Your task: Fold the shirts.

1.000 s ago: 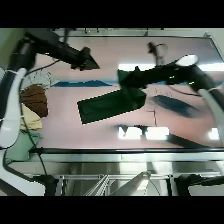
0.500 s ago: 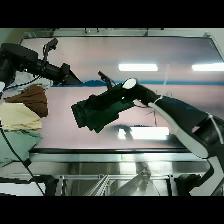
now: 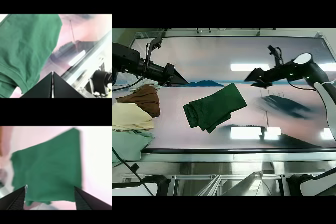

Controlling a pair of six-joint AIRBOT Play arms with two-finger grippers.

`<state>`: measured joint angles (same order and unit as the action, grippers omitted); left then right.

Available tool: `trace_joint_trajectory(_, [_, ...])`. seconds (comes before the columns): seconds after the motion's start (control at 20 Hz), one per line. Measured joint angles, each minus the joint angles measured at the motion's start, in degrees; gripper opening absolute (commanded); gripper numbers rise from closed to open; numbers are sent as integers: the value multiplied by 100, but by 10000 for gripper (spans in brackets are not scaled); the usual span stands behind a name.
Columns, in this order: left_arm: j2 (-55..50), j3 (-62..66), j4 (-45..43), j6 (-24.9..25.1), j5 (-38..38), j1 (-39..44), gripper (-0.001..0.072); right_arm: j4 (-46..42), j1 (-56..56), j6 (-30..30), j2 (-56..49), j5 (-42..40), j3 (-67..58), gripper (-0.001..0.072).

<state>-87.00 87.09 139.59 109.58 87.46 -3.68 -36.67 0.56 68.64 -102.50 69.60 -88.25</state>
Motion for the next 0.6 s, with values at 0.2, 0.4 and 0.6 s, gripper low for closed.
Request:
trace_joint_trajectory(0.2, [125, -2, 2, 0, 72, 4, 18, -125, -330, -33, -686, 28, -2, 639])
trace_joint_trajectory(0.4, [157, -2, 0, -2, 96, 7, 18, 7, -116, -142, -1110, 46, -7, 639])
trace_joint_trajectory(0.6, [166, -2, -2, -4, 105, 7, 18, 96, 273, -221, -1248, 11, -13, 640])
